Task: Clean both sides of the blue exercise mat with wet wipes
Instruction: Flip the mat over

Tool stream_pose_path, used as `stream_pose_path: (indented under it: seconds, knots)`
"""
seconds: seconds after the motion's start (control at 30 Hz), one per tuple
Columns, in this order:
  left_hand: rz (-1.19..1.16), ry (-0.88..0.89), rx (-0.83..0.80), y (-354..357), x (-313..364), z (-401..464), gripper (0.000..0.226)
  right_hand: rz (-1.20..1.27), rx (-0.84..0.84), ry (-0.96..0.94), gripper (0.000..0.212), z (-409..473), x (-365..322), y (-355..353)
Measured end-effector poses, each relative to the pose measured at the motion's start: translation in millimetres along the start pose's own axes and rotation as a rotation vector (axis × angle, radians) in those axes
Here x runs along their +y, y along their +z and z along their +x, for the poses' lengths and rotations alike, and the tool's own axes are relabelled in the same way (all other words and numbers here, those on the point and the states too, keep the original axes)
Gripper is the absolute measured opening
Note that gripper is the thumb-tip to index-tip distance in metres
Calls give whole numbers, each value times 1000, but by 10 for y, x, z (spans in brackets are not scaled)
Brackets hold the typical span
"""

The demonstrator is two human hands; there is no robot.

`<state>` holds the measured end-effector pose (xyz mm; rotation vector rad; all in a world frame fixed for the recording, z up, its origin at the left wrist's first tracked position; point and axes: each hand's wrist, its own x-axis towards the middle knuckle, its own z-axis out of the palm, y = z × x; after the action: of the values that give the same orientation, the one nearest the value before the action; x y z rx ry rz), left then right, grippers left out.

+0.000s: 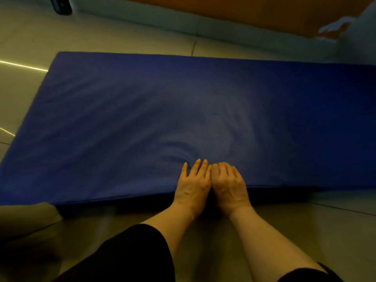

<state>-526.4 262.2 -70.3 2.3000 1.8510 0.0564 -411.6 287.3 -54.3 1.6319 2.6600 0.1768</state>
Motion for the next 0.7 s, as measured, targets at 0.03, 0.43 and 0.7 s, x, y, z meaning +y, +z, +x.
stream_pose_path:
  seconds: [0.03, 0.43, 0.7]
  knots:
    - [-15, 2, 27, -91, -11, 24, 74, 1, 54, 29, 12, 21, 8, -78]
    - [60, 188, 363, -2074, 95, -149, 17, -103, 50, 331, 15, 203, 288, -2002]
    - [-82, 39, 473, -3875, -62, -576, 23, -120, 142, 211, 23, 329, -100, -3877]
